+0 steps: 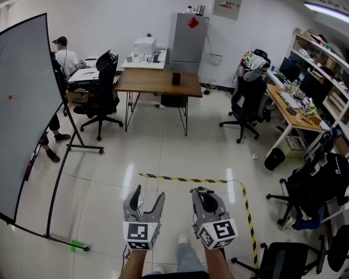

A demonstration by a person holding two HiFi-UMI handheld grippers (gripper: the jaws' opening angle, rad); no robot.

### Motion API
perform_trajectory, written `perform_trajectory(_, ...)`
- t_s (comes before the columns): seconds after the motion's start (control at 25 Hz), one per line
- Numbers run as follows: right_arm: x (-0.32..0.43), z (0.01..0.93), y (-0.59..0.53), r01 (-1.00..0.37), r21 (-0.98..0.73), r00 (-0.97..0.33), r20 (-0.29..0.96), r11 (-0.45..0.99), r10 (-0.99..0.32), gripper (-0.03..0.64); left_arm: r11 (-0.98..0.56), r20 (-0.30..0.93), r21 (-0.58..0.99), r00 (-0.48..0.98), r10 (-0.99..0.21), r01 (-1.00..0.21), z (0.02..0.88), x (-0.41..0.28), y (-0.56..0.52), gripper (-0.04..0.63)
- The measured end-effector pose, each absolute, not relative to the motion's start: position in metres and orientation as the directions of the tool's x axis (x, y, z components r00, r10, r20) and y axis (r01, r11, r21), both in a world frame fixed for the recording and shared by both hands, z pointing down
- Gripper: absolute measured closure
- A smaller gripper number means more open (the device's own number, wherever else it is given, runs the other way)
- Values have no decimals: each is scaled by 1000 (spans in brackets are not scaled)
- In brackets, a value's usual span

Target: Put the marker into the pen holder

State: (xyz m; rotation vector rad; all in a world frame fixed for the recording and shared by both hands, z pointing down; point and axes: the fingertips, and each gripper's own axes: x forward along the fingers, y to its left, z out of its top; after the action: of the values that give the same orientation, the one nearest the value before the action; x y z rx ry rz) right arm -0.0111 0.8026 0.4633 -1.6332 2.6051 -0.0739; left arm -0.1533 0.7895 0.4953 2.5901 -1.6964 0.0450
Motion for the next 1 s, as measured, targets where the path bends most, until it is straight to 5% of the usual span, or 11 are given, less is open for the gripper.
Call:
perform_trajectory(0.56,75,430,512,-864,-90,-483,-123,495,-867,569,-310,0,-21,310,-951,-951,462,-89,505,279)
perform_trajectory(1.0,73,468,366,-835,-165,-525,-50,526,-850,569,-317,59,-12,316,-947,-948,479,-77,367,281)
